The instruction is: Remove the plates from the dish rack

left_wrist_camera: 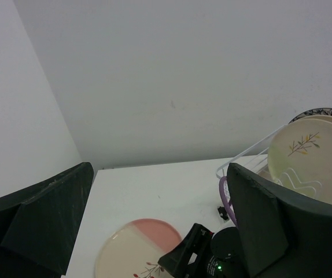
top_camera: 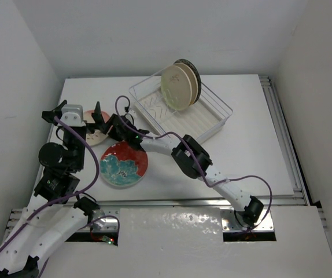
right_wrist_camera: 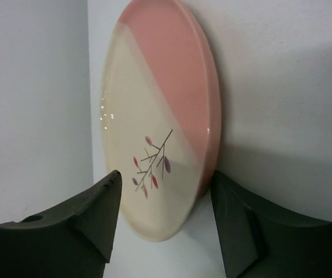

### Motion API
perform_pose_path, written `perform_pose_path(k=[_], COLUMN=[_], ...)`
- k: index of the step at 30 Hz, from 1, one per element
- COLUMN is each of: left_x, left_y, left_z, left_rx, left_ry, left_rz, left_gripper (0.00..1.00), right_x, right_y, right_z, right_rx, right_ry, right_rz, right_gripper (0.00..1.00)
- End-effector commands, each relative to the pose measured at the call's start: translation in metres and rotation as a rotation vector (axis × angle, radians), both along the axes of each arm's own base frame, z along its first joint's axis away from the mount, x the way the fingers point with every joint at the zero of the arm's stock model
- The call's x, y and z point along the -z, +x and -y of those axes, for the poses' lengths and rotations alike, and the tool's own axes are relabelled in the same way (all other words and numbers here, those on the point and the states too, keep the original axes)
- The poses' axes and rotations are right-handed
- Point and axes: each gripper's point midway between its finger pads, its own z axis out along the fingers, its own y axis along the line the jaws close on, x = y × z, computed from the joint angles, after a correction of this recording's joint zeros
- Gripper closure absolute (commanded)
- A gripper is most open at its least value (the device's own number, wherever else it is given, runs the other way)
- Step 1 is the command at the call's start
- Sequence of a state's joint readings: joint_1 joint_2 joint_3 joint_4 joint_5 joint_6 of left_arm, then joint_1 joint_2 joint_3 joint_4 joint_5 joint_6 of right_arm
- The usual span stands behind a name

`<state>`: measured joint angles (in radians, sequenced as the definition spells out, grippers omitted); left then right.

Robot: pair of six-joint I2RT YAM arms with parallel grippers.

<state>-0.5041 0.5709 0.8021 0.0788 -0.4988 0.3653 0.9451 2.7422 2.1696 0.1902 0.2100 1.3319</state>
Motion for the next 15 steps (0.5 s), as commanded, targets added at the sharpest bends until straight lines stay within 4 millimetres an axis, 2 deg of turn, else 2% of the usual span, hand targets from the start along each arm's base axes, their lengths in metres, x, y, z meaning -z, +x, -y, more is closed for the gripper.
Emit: perform_pose_path(k=[1, 6, 7, 8, 11, 13, 14, 15], left_x=[-0.004, -0.003, -0.004, -0.004, -0.007, -0.010, -0.012, -0.016], left_y=[-0.001, 0.000, 0.001, 0.001, 0.005, 0.008, 0.009, 0.013], left_z=[-0.001, 0.001, 0.002, 0.003, 0.009, 0.015, 0.017, 0.023], left_rx=[-0.004, 0.000, 0.003, 0.007, 0.029, 0.052, 0.059, 0.082], left_ry=[-0.007, -0.007, -0.007, -0.008, -0.010, -0.006, -0.002, 0.000], left_rz=[0.021, 0.017, 0.017, 0.016, 0.012, 0.010, 0.007, 0.009], left_gripper=[0.01, 0.01, 0.01, 0.01, 0.01, 0.01, 0.01, 0.01], right_x=[-0.069, -0.100, -0.098, -0.116, -0.144, -0.159, -0.181, -0.188], right_y=[0.007, 0.008, 0.004, 0.002, -0.009, -0.025, -0.031, -0.034], right_z=[-0.002, 0.005, 0.007, 0.009, 0.011, 0.007, 0.009, 0.012], right_rx=[-0.009, -0.064, -0.082, -0.106, -0.194, -0.309, -0.355, -0.376], right_ry=[0.002, -0.088, -0.108, -0.126, -0.151, -0.155, -0.170, -0.191], right_rz=[0.119, 0.252, 0.270, 0.321, 0.410, 0.466, 0.529, 0.548], right_gripper=[0.36, 0.31, 0.31, 0.30, 0.29, 0.29, 0.29, 0.28])
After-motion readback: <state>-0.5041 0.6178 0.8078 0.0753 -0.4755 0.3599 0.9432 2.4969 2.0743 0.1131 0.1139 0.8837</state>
